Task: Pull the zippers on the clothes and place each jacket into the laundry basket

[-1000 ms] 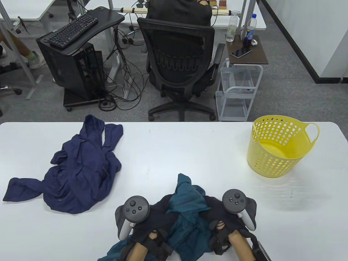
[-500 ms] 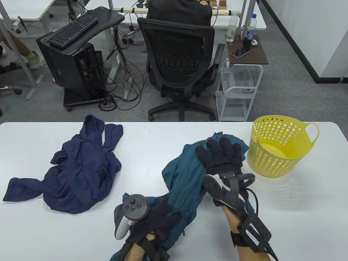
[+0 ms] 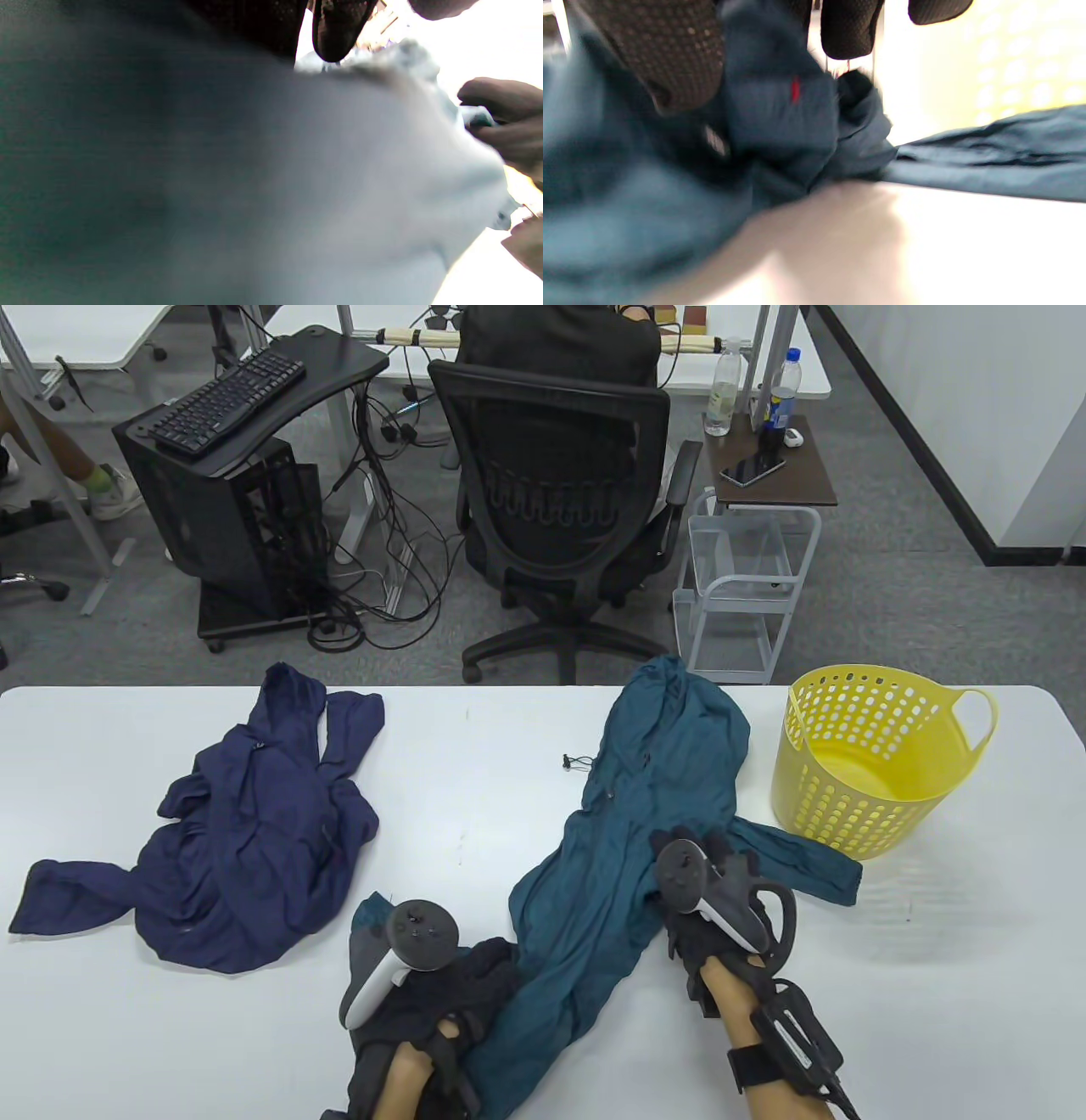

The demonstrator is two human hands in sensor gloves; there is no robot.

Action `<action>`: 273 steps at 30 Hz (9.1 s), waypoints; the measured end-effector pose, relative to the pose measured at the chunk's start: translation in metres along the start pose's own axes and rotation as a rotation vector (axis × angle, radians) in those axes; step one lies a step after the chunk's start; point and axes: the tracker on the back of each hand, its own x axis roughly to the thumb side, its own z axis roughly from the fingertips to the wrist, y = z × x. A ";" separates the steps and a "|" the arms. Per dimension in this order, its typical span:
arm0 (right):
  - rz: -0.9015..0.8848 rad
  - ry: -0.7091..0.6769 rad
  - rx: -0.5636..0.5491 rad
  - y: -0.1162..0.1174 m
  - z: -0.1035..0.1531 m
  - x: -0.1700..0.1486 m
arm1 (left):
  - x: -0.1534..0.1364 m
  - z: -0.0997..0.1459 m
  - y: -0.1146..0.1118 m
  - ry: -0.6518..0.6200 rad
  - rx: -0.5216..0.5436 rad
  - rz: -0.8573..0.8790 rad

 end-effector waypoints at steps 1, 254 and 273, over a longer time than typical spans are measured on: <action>-0.032 0.005 -0.029 -0.007 0.007 -0.002 | -0.002 0.001 0.004 0.016 0.025 -0.008; -0.283 -0.080 0.551 0.011 0.058 -0.067 | 0.068 -0.019 -0.032 -0.223 0.801 -0.406; -0.246 0.393 0.211 -0.019 0.063 -0.133 | 0.054 0.019 0.000 -0.042 0.436 -0.278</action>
